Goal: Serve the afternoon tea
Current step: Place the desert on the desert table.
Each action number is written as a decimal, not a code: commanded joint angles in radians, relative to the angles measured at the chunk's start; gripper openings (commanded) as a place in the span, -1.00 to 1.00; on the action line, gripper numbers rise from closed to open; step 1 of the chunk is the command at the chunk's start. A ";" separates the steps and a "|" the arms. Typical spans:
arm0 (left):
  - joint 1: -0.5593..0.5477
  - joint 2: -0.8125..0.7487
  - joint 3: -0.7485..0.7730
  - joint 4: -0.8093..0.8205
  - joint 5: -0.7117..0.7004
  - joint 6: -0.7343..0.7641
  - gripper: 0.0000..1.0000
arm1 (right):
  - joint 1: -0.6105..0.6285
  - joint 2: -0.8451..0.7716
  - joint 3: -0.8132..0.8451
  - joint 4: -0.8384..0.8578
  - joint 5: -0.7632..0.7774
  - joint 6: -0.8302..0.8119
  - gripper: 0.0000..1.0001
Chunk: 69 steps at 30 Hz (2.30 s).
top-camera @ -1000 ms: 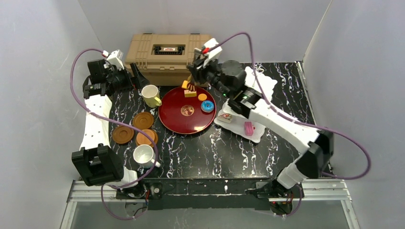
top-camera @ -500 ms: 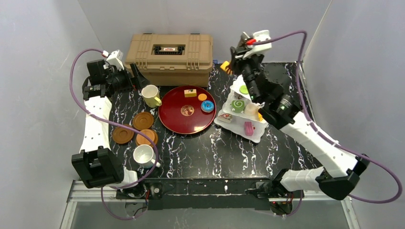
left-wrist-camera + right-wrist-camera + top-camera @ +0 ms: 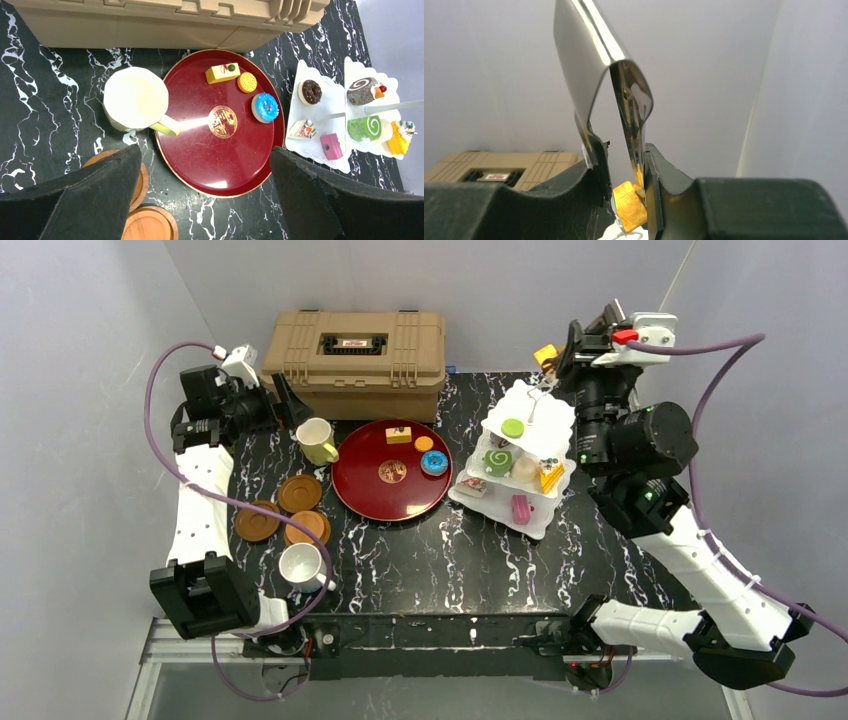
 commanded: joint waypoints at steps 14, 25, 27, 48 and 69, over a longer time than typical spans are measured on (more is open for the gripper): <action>0.006 -0.047 -0.003 -0.017 0.034 -0.004 0.99 | -0.029 0.090 -0.004 0.162 0.177 -0.182 -0.57; 0.006 -0.053 0.000 -0.025 0.039 0.002 0.99 | -0.267 0.118 -0.034 -0.011 0.032 0.092 -0.57; 0.006 -0.055 -0.001 -0.027 0.036 0.006 0.99 | -0.289 0.116 -0.047 -0.031 0.001 0.126 -0.57; 0.006 -0.040 0.008 -0.025 0.043 0.009 0.99 | -0.359 0.065 -0.097 -0.211 -0.247 0.340 -0.51; -0.306 0.030 0.185 -0.045 0.064 0.050 0.99 | -0.359 -0.014 -0.018 -0.337 -0.222 0.335 0.05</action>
